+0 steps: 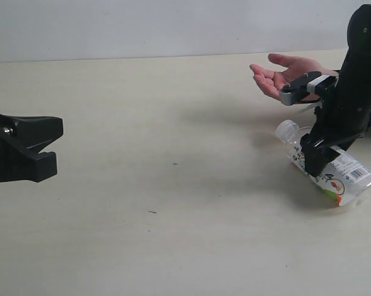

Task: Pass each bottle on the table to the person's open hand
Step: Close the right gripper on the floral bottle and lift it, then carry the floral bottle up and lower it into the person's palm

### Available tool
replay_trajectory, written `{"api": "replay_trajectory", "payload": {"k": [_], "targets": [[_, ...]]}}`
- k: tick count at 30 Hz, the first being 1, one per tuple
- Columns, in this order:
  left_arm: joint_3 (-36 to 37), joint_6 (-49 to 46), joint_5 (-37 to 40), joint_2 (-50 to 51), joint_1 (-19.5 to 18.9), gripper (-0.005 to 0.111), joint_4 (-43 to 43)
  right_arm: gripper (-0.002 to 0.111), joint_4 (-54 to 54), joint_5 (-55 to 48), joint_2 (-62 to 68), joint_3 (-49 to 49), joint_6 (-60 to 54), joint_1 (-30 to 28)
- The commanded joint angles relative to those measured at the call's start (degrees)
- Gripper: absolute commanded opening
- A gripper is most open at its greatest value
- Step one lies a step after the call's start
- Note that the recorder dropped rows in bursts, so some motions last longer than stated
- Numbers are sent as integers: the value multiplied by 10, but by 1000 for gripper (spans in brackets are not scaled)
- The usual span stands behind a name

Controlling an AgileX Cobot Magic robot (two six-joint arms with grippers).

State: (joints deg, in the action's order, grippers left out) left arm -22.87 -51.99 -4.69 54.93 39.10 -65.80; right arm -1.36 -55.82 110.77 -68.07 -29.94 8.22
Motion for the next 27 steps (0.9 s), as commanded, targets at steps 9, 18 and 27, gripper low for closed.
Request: {"api": "replay_trajectory", "payload": {"k": [9, 18, 27], "targets": [[2, 1, 0, -3, -1, 2, 0, 26, -1, 1, 1, -3, -4, 1], [2, 1, 0, -3, -1, 2, 0, 0, 2, -38, -13, -3, -8, 1], [2, 1, 12, -3, -1, 2, 0, 0, -75, -123, -68, -55, -11, 1]]}}
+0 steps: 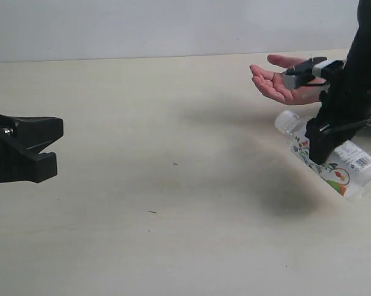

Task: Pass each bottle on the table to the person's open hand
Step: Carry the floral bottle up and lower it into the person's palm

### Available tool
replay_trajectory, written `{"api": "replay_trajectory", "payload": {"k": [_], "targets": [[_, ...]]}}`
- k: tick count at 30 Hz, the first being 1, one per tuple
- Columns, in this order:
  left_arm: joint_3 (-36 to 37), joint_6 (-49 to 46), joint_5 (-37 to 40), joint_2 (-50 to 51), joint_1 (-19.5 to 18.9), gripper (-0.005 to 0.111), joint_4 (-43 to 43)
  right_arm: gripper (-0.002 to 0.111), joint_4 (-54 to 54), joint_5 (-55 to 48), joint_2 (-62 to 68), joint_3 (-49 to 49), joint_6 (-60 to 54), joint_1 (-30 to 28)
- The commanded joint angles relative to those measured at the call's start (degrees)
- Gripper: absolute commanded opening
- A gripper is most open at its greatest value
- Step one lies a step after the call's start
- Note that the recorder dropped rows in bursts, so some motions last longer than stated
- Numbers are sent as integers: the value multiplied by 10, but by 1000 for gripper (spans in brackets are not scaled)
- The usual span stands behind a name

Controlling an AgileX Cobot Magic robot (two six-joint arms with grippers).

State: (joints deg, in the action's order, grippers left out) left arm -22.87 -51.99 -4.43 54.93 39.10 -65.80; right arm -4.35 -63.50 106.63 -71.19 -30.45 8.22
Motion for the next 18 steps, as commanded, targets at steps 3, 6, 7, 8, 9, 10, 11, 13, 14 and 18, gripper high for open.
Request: {"api": "replay_trajectory", "payload": {"k": [3, 6, 7, 8, 9, 10, 11, 13, 14, 18], "targets": [[2, 1, 11, -3, -1, 2, 2, 0, -56, -65, -40, -36, -9, 1], [2, 1, 11, -3, -1, 2, 3, 0, -61, -65, -51, -51, -12, 1], [2, 1, 12, -3, -1, 2, 3, 0, -61, -65, -52, -58, -12, 1], [2, 1, 13, -3, -1, 2, 3, 0, -61, -65, -54, -67, -12, 1], [2, 1, 15, -3, -1, 2, 3, 0, -61, -65, -54, -75, -10, 1], [2, 1, 20, -3, -1, 2, 3, 0, -61, -65, -54, -88, -2, 1], [2, 1, 27, -3, -1, 2, 3, 0, -60, -65, -54, -102, 10, 1], [2, 1, 28, -3, -1, 2, 4, 0, -57, -65, -54, -133, 31, 1], [2, 1, 28, -3, -1, 2, 4, 0, -53, -65, -54, -150, 43, 1], [2, 1, 28, -3, -1, 2, 4, 0, -20, -65, -41, -213, 78, 1]]}}
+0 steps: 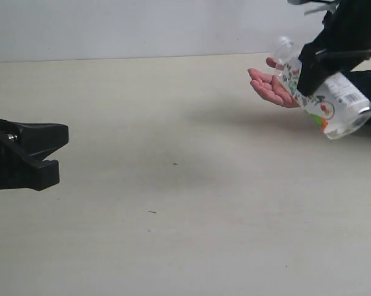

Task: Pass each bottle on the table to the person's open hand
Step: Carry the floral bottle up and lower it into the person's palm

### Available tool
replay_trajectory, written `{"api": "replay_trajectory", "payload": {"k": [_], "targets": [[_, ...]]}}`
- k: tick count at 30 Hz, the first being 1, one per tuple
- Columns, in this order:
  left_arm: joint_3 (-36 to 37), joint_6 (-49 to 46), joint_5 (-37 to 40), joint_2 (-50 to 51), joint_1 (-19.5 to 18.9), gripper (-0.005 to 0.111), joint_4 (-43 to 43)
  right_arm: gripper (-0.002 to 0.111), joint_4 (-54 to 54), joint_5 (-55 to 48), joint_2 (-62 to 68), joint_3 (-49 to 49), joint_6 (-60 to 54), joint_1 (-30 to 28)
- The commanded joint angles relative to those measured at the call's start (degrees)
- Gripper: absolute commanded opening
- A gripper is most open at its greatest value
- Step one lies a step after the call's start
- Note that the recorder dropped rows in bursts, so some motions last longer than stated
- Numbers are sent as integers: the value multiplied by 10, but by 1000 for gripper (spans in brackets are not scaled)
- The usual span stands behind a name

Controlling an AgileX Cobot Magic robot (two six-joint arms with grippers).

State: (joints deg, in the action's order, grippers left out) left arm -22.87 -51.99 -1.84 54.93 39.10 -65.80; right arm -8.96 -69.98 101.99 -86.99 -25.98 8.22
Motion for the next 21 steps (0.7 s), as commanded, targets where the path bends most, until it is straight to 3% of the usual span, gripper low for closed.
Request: {"api": "replay_trajectory", "payload": {"k": [1, 10, 21], "targets": [[2, 1, 2, -3, -1, 2, 4, 0, 33, 0, 11, -75, 36, 1], [2, 1, 2, -3, -1, 2, 4, 0, 35, 13, 105, -163, 36, 1], [2, 1, 2, -3, -1, 2, 4, 0, 35, 77, 186, -168, 36, 1]]}}
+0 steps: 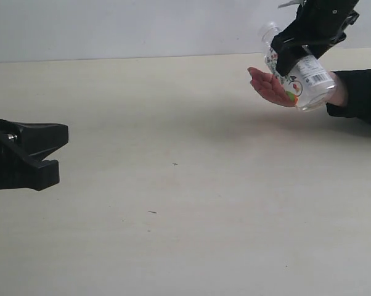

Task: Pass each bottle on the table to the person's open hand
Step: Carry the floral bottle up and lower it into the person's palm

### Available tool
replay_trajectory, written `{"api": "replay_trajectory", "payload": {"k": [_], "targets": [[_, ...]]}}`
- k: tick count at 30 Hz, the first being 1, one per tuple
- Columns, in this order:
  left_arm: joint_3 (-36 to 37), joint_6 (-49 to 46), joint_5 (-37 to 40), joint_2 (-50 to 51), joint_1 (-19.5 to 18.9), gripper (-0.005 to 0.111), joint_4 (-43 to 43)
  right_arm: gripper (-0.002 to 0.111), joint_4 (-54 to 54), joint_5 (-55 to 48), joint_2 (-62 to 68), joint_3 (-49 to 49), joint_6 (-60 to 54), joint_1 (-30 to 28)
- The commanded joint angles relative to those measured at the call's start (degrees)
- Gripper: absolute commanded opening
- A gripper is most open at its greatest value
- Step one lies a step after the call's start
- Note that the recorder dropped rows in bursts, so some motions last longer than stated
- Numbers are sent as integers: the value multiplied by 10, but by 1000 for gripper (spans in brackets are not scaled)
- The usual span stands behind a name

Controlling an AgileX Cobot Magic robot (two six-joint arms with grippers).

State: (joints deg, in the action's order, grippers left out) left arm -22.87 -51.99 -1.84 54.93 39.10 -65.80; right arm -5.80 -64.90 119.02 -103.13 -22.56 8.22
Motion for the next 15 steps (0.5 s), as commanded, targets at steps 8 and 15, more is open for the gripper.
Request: {"api": "replay_trajectory", "payload": {"k": [8, 15], "targets": [[2, 1, 2, -3, -1, 2, 4, 0, 4, 52, 29, -7, 12, 1], [2, 1, 2, -3, -1, 2, 4, 36, 6, 54, 29, -7, 14, 1]]}}
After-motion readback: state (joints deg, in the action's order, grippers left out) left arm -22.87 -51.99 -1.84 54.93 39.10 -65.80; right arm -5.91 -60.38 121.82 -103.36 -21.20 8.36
